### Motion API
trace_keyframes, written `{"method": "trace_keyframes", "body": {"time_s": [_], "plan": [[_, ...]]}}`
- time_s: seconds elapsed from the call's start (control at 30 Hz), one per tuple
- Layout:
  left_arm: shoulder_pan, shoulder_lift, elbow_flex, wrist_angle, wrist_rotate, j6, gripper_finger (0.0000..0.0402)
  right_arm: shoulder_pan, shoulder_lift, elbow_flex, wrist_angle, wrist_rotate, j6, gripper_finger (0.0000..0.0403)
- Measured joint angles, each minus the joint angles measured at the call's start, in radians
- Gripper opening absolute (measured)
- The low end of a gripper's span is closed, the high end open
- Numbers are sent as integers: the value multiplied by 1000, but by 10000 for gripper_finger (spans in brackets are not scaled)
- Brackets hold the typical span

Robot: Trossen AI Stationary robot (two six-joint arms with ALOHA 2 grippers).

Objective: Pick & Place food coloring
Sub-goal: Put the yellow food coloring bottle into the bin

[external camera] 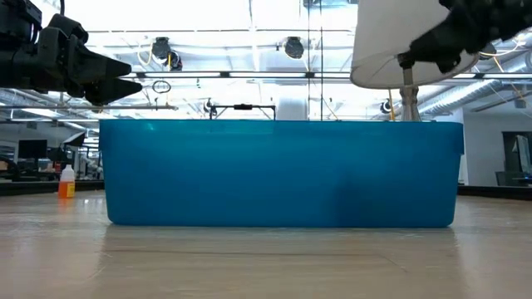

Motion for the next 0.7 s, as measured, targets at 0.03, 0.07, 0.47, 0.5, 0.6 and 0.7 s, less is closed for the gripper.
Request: {"method": "trace_keyframes", "body": {"time_s": [0.03, 0.07, 0.47, 0.5, 0.6, 0.7], "plan": [[0, 0, 0, 0, 0, 0, 399, 0, -28, -34, 31, 3, -9, 114], [0, 0, 0, 0, 0, 0, 399, 0, -54, -68, 68, 2, -18, 114], [0, 0, 0, 0, 0, 0, 399, 0, -309, -306, 156, -56, -82, 114], [0, 0, 0, 0, 0, 0, 399, 0, -328, -317, 155, -79, -84, 114], [0, 0, 0, 0, 0, 0, 399, 0, -383, -347, 161, -137, -97, 114], [0, 0, 0, 0, 0, 0, 399, 0, -408, -376, 176, -161, -128, 114]]}}
